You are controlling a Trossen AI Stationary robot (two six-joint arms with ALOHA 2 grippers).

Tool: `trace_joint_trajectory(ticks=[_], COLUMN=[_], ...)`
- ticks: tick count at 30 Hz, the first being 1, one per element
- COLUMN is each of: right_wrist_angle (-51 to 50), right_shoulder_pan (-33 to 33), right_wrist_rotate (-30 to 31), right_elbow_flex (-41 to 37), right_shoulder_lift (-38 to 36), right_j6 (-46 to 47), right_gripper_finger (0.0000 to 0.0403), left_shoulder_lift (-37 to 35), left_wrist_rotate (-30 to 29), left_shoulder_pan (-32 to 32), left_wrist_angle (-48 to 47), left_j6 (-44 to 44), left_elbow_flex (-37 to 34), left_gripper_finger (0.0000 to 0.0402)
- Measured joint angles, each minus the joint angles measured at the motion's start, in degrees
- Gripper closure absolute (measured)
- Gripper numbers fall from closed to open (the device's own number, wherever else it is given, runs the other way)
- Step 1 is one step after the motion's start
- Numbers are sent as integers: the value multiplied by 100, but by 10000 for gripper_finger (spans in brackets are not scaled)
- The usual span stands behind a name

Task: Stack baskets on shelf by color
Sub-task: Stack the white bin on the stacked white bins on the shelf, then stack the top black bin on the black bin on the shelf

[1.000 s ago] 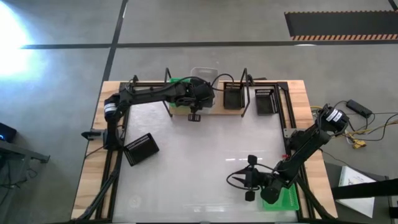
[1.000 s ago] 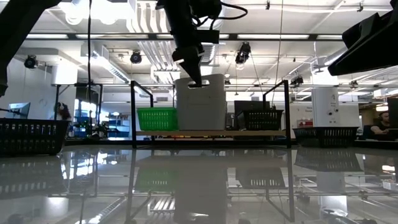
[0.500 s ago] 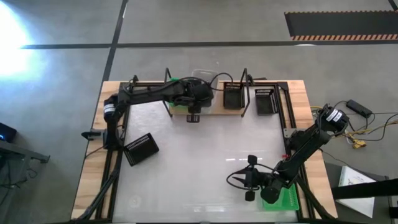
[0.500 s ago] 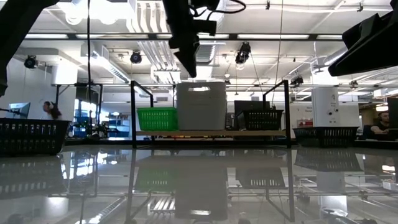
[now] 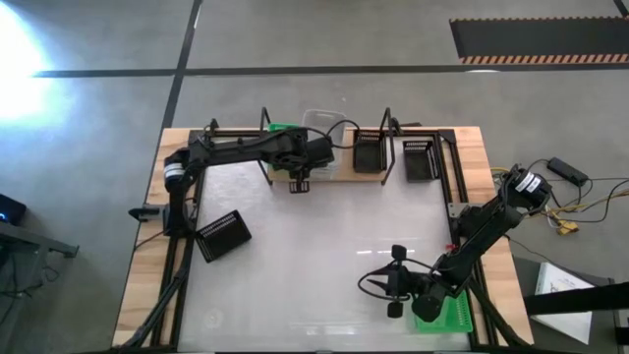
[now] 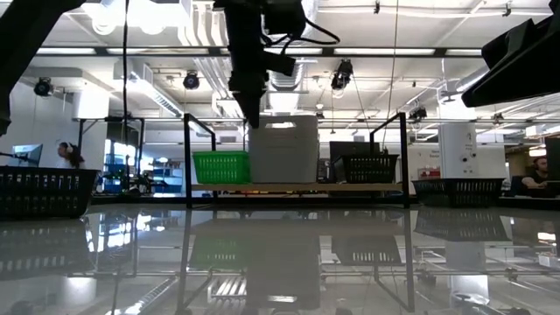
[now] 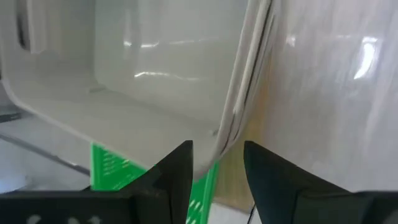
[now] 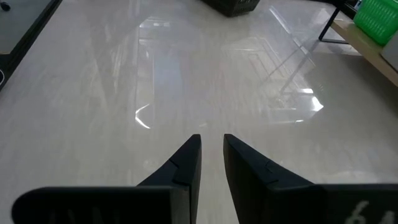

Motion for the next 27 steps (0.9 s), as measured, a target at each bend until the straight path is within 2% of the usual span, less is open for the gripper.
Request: trace_joint_trajectory(ticks=[6, 12, 16, 19, 23, 25, 27], right_wrist_angle=[0, -15, -257, -1299, -3636, -4837, -5711], right_shoulder_pan=[-2, 44, 140, 184, 141, -47, -358], right_wrist_rotate=[0, 5, 153, 204, 145, -36, -410], right_elbow_flex=[0, 0, 2, 4, 9, 9, 8], right_shoulder_lift=[0, -13, -195, -571, -1242, -1574, -1869], right_j6=[0, -2, 275, 1254, 3143, 3944, 4227], right_gripper_finger=[342, 342, 345, 354, 368, 374, 374], left_shoulder_lift=[3, -66, -394, -719, -1098, -1231, -1299], left_wrist_rotate=[27, 29, 27, 25, 31, 18, -72], left_shoulder_pan=[-4, -76, -368, -803, -1678, -2175, -2697], left_wrist_angle=[443, 314, -45, -445, -641, -550, -363], left_j6=[-13, -27, -362, -949, -1782, -2200, -2580], left_elbow_flex=[110, 316, 330, 226, -72, -246, -490], left_gripper_finger=[275, 275, 275, 275, 275, 275, 275])
